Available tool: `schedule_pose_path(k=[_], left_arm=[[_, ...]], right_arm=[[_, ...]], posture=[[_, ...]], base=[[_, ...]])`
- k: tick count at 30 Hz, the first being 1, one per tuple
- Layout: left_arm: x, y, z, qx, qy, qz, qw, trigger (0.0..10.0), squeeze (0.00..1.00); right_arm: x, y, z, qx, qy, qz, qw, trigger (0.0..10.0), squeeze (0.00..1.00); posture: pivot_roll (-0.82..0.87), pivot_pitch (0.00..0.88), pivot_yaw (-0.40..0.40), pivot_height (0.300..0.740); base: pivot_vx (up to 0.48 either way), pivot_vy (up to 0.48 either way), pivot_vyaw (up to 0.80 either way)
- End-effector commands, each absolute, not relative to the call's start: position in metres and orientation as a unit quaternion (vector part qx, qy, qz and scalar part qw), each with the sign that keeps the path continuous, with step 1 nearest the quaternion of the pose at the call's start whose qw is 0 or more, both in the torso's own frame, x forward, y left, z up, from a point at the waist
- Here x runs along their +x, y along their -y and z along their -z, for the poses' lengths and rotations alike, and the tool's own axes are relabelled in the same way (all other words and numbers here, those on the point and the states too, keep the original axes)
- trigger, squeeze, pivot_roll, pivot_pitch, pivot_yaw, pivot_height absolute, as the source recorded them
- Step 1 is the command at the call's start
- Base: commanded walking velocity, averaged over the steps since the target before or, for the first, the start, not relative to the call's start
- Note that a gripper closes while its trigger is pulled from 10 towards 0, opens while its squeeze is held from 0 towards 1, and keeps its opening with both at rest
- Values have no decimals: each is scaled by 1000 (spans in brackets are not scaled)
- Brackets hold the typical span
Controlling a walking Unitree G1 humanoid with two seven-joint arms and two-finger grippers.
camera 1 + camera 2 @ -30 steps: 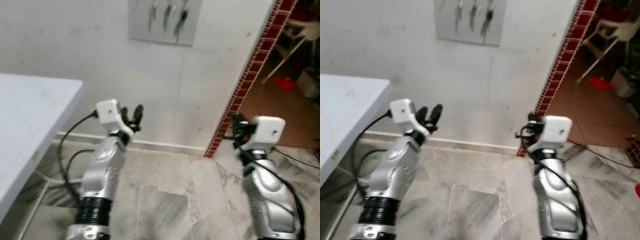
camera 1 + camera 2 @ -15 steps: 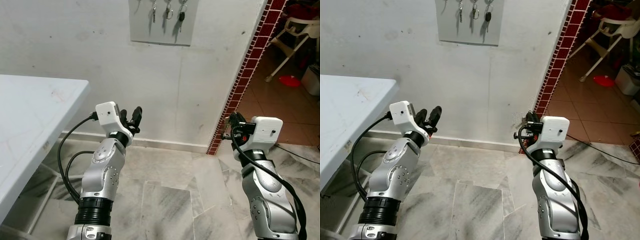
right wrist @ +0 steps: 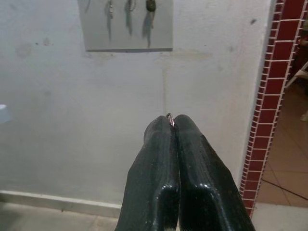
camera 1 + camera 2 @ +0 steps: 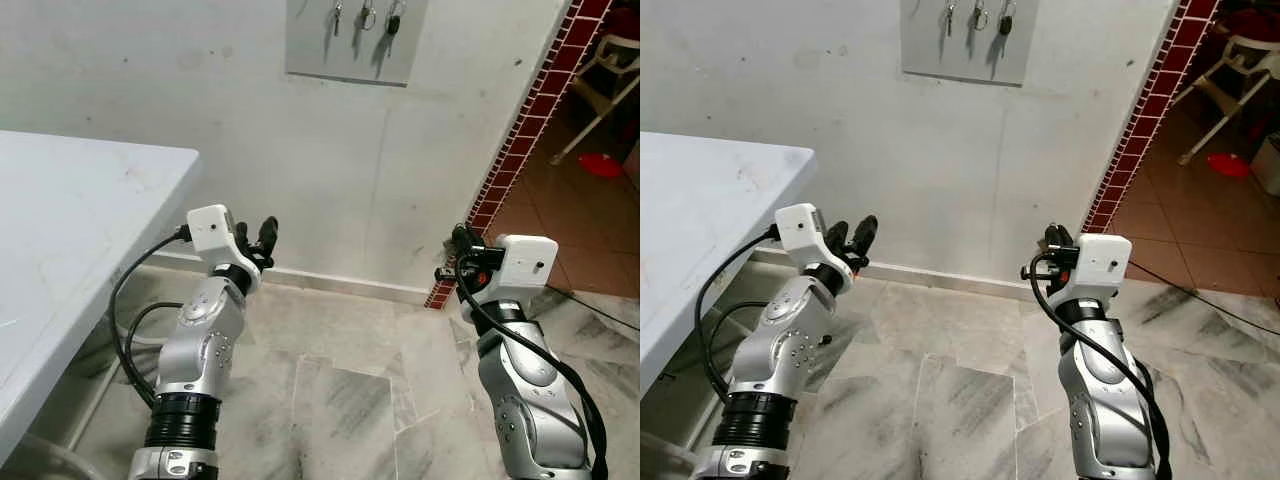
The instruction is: Hang keys on a hook
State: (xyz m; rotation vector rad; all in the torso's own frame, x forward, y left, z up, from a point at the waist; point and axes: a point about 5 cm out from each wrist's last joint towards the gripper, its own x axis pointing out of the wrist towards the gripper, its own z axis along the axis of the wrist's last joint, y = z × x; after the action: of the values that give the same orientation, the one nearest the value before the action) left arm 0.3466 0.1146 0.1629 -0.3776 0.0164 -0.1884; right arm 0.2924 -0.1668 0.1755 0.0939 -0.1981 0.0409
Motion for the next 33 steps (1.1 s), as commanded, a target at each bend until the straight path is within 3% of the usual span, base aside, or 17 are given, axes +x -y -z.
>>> schedule_pose_path(k=[1, 13, 26, 33], left_arm=[[348, -113, -164, -182, -10, 100, 978, 10000, 0], [348, -114, -170, -180, 6, 106, 978, 10000, 0], [350, -123, -194, -155, 54, 137, 977, 10000, 0], [352, -128, -196, -157, 59, 130, 977, 10000, 0]], right_arm=[[291, 170, -181, 44, 112, -14, 993, 10000, 0], [290, 171, -185, 41, 125, -11, 991, 10000, 0], [295, 213, -209, 10, 168, 33, 985, 10000, 0], [295, 207, -206, 19, 168, 26, 985, 10000, 0]], posture=[[4, 108, 1, 740], [4, 107, 2, 740], [11, 112, 5, 740], [14, 105, 13, 740]], base=[[0, 0, 0], [282, 0, 0], [455, 0, 0], [454, 0, 0]])
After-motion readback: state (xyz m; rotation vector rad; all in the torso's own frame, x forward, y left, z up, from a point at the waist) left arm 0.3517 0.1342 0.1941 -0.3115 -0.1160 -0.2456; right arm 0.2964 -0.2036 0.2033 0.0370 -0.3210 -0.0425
